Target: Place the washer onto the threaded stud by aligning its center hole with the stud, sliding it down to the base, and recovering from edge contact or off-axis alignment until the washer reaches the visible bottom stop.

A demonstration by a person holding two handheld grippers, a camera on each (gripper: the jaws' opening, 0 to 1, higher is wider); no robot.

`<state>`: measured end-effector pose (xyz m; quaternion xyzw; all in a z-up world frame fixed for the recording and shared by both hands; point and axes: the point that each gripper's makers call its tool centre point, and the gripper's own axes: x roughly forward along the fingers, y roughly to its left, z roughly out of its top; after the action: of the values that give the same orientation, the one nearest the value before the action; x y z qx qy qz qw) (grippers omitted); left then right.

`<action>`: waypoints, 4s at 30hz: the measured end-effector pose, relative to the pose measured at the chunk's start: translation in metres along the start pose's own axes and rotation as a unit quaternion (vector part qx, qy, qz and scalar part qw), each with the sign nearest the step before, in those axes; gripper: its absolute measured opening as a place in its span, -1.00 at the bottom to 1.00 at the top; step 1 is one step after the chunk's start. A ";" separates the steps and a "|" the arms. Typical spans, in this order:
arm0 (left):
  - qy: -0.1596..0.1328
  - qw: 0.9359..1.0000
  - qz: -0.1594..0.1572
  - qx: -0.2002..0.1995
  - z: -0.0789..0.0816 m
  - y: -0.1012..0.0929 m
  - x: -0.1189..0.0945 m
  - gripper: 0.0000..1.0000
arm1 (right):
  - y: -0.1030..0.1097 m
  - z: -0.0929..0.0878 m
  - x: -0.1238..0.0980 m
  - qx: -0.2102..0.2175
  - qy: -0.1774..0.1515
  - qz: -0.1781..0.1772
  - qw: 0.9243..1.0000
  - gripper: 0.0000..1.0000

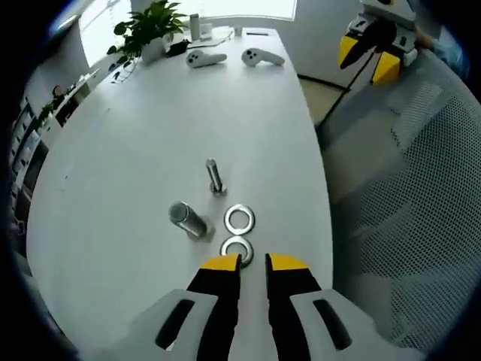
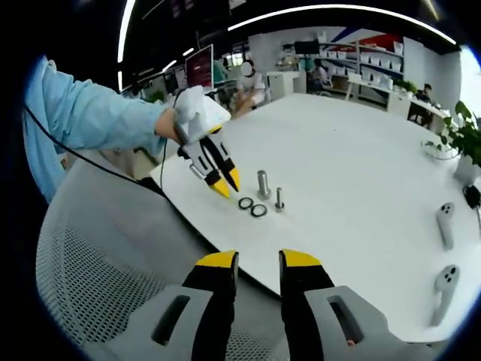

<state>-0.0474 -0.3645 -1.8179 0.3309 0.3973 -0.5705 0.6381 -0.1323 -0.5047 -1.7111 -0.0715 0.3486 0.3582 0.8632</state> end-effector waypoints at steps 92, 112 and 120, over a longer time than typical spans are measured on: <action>0.192 0.981 0.017 0.027 -0.017 0.016 0.029 -0.57 | 0.011 -0.009 0.005 -0.029 0.035 0.029 0.999 -0.54; 0.105 0.993 0.027 -0.034 -0.013 0.022 0.029 -0.60 | 0.010 -0.008 0.005 -0.028 0.032 0.026 0.999 -0.54; 0.078 0.995 0.040 -0.043 -0.011 0.024 0.022 -0.61 | 0.008 -0.008 0.004 -0.036 0.036 0.020 0.998 -0.54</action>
<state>-0.0239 -0.3620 -1.8433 0.3623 0.4568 -0.4994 0.6409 -0.1401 -0.4993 -1.7192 -0.1087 0.3678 0.3846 0.8396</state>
